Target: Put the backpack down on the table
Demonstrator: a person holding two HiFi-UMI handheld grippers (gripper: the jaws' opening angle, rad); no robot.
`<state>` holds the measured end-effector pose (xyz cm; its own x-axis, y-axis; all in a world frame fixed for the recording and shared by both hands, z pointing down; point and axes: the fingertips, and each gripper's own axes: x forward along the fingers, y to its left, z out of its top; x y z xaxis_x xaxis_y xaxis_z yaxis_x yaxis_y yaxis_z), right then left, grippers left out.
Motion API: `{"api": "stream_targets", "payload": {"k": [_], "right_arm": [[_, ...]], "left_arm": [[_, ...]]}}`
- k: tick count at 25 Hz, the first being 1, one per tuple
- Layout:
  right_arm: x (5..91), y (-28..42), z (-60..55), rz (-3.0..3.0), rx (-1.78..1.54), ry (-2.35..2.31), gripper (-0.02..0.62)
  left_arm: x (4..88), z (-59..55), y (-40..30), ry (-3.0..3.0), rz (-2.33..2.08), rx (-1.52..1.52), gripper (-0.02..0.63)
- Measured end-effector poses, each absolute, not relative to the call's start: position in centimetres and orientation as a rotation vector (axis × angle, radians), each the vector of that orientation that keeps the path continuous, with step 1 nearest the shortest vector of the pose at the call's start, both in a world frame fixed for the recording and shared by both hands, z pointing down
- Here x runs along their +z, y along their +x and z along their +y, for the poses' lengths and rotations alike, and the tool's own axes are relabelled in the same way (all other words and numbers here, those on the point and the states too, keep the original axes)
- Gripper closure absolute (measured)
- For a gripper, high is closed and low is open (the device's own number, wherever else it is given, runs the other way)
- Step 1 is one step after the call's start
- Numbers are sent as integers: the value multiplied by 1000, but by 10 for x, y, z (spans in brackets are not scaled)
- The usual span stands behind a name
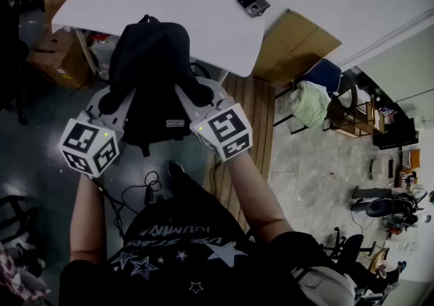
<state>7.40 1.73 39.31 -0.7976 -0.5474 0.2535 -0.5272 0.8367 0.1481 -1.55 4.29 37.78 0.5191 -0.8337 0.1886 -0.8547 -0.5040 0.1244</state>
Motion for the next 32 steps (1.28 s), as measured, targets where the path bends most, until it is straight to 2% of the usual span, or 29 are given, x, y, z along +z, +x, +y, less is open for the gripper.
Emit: {"api": "stream_targets", "payload": {"k": [15,32], "right_arm": [[411,83,77,-2685,-66,819,568],[392,80,131,-2703,-109,844,568]], "left_arm": [[398,101,-6,2505,-1380,136,595],[381,154,-11,2572,-1351,91,596]]}}
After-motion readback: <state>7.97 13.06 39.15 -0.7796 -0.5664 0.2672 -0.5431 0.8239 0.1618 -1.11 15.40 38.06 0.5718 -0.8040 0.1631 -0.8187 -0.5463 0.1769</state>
